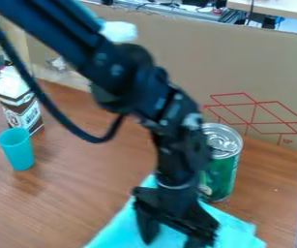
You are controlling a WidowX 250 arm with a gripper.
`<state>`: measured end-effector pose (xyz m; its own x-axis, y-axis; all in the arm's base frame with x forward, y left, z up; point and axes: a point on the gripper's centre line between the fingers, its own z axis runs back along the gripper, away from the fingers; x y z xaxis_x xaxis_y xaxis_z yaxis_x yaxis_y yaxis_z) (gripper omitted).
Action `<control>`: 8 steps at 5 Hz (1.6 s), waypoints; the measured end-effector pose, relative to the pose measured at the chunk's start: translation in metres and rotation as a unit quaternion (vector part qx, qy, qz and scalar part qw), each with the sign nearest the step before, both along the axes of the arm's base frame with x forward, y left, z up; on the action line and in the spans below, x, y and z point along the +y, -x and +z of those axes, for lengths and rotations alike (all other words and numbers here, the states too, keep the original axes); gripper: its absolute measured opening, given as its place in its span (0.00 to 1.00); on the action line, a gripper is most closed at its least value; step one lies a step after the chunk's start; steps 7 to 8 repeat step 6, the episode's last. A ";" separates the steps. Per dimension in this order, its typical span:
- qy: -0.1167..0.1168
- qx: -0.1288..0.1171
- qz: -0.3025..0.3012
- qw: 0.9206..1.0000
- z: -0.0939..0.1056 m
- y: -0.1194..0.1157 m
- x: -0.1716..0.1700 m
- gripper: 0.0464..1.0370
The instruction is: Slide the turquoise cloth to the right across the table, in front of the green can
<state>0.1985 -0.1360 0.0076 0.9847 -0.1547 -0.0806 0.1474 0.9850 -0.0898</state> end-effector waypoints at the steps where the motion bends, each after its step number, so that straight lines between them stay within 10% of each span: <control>1: -0.002 0.003 0.002 1.000 0.000 0.002 -0.008 0.96; 3: -0.050 0.019 0.051 0.997 0.019 0.027 0.008 0.96; 5: -0.047 -0.045 0.041 0.997 0.080 0.025 0.021 0.96; 8: -0.051 -0.052 0.041 0.996 0.094 0.028 0.031 0.96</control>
